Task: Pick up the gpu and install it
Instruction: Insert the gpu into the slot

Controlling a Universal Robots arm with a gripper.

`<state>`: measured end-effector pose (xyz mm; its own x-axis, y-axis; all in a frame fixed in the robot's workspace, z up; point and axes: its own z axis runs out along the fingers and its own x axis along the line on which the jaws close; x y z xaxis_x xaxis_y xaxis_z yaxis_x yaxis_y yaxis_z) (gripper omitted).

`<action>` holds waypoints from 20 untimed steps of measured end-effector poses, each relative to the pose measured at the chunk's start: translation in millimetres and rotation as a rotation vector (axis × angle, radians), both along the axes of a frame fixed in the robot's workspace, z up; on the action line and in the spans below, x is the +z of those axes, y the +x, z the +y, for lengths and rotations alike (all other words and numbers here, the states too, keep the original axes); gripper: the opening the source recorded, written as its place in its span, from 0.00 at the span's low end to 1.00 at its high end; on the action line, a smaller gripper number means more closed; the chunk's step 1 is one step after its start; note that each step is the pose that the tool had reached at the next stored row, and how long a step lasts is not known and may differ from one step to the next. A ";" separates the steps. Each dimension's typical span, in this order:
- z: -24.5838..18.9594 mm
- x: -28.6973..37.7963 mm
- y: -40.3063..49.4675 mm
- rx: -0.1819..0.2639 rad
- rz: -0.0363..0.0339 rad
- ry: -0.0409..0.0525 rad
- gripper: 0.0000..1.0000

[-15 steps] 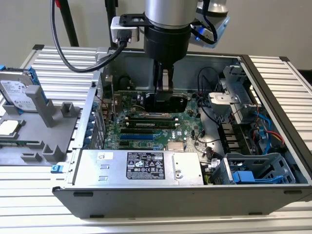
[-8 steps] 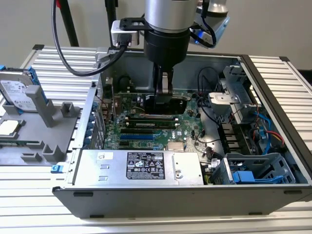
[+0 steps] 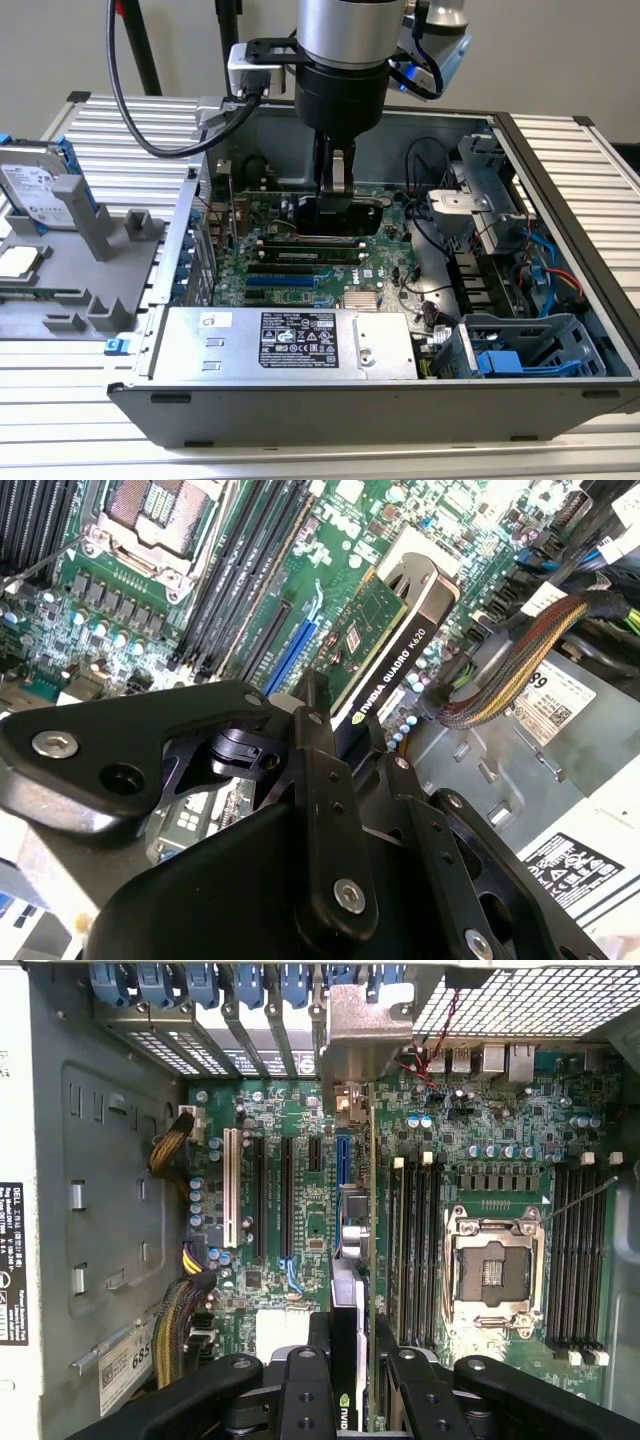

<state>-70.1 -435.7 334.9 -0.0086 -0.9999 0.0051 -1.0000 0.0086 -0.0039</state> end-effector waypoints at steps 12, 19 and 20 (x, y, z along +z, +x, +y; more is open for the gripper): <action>0.0 -3.1 0.0 0.000 0.0007 -0.0010 0.00; 0.0 -5.8 0.0 0.000 0.0008 -0.0015 0.00; 0.0 -5.8 0.0 0.000 0.0008 -0.0015 0.00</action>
<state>-70.1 -435.7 329.1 -0.0086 -0.9999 0.0066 -1.0000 0.0086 -0.0031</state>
